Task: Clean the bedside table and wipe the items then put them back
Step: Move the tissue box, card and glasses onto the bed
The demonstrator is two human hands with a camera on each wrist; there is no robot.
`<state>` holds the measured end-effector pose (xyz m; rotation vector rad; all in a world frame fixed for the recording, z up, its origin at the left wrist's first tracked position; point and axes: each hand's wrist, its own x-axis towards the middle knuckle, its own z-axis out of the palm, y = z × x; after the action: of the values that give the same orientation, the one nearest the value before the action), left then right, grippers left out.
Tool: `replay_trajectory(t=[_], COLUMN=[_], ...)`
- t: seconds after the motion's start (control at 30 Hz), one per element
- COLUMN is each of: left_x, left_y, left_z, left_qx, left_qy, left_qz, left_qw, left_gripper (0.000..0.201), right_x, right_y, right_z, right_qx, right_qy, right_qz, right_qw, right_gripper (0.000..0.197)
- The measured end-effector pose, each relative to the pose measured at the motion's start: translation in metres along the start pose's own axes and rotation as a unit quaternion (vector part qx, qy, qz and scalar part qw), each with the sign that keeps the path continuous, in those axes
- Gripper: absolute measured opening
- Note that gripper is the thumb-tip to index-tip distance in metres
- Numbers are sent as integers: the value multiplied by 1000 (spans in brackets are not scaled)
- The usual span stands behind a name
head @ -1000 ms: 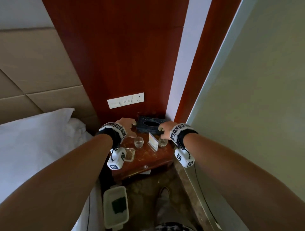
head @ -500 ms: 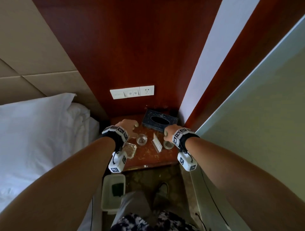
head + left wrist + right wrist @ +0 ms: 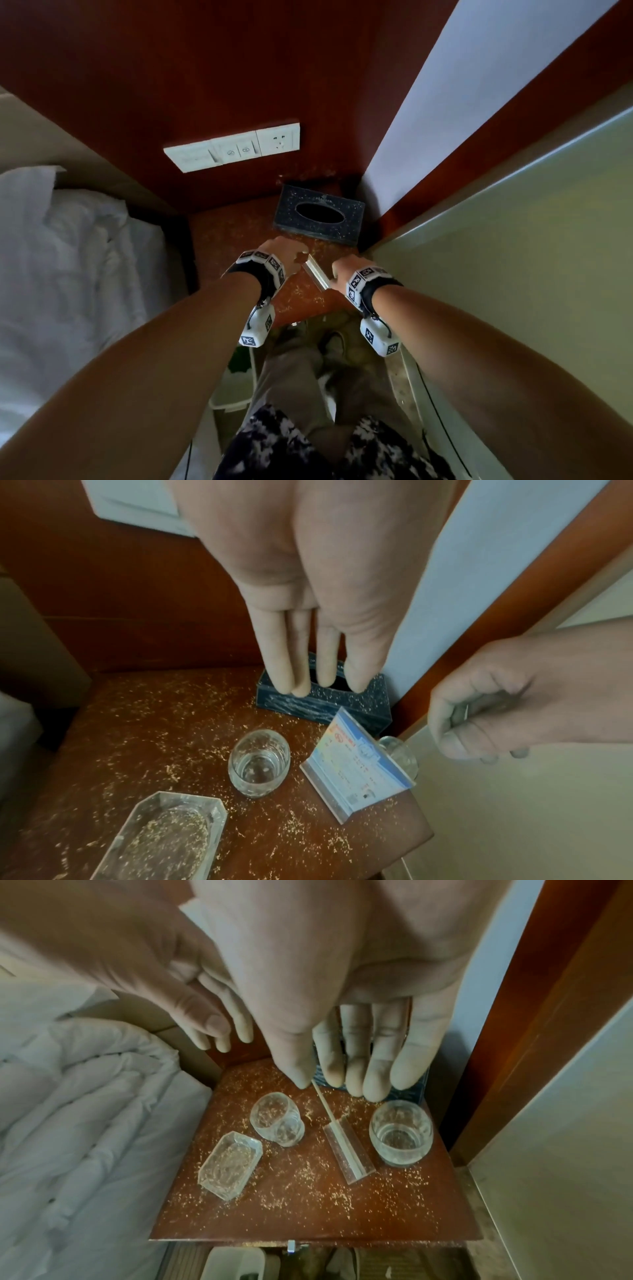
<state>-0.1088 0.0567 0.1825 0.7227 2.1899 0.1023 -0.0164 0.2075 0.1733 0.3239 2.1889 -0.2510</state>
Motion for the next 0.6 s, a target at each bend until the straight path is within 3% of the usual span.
replay_trajectory(t=[0.3,0.6], left_x=[69,99], left_y=[-9,-5], left_z=[36,47], left_qx=[35,36], left_qy=[-57,-26], left_qz=[62,70], left_qw=[996,997], left_gripper=[44,21], right_x=[53,71], right_y=[3,3], right_z=[44,52], right_qx=[-37,-45], right_qy=[-33,-29], right_qz=[-2,2], right_qw=[999,999], right_gripper=[39,27])
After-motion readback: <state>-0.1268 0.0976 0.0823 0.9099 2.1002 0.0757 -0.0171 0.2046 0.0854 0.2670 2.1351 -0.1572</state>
